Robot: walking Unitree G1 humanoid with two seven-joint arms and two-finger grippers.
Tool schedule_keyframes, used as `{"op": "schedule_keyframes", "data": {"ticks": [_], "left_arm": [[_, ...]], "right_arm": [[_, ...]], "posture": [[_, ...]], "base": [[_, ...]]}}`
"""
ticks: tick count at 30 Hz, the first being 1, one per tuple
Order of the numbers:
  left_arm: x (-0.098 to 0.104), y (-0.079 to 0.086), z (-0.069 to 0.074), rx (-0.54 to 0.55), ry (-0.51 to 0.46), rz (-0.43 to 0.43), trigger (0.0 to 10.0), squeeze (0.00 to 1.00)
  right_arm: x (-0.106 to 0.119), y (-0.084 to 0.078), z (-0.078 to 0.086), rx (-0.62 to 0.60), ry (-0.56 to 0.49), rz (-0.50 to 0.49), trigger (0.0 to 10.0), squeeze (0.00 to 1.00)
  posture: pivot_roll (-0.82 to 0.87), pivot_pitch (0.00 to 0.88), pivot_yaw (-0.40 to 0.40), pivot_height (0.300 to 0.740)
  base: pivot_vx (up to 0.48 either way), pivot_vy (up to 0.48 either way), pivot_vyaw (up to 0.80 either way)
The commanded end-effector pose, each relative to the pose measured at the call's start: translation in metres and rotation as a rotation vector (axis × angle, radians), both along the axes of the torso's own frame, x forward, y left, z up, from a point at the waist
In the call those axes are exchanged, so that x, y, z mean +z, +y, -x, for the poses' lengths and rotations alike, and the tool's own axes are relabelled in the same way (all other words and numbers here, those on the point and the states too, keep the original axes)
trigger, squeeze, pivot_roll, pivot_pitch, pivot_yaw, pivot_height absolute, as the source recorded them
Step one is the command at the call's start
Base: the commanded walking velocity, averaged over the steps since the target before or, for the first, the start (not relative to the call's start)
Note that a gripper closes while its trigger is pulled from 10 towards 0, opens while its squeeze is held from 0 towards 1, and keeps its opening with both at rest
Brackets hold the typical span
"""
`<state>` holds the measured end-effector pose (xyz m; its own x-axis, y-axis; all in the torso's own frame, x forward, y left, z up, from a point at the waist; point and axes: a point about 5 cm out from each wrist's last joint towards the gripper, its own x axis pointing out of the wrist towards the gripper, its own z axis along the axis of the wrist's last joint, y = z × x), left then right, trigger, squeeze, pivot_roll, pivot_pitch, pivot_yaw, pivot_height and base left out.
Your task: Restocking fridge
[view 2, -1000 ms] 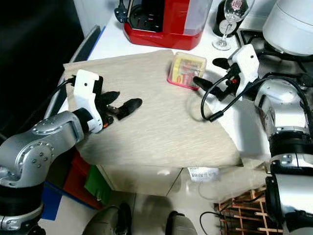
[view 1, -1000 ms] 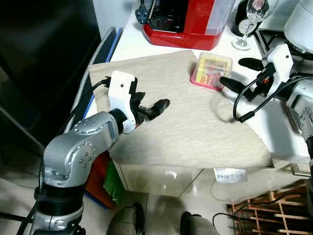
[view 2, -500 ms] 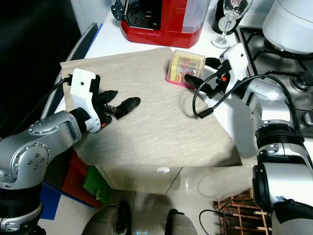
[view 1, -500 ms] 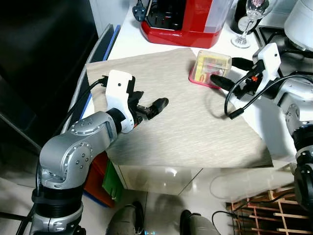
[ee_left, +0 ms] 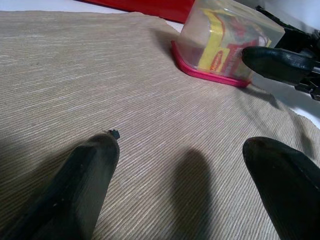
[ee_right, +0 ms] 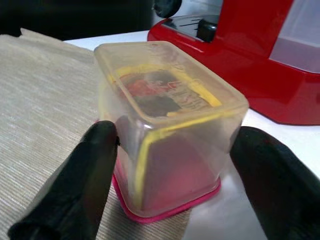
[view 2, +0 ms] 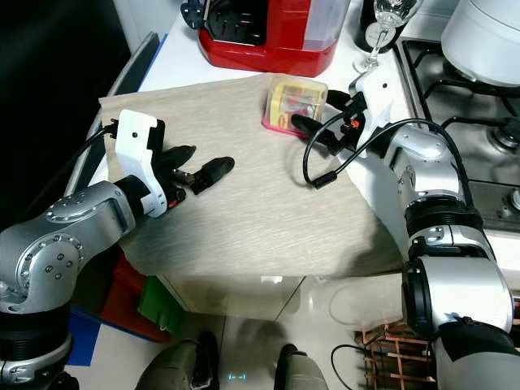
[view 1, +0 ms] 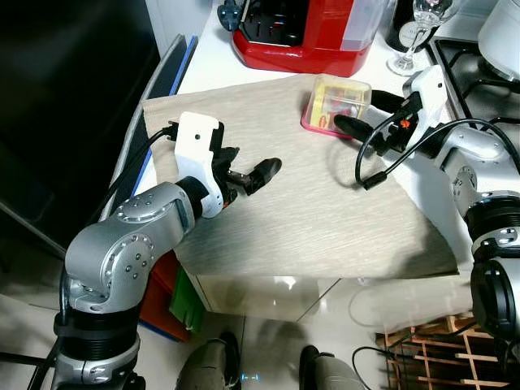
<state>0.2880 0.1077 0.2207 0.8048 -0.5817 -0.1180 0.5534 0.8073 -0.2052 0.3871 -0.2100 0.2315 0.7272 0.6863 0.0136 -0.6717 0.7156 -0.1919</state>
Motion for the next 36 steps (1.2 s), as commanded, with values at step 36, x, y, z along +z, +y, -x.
{"op": "schedule_keyframes", "data": {"ticks": [36], "left_arm": [[0.005, -0.034, -0.023, 0.113, -0.306, 0.052, 10.0, 0.0]], "right_arm": [[0.029, 0.027, 0.089, -0.921, -0.819, -0.203, 0.0, 0.0]], "posture": [[-0.07, 0.072, 0.03, 0.74]], "base": [[0.0, 0.0, 0.0]]}}
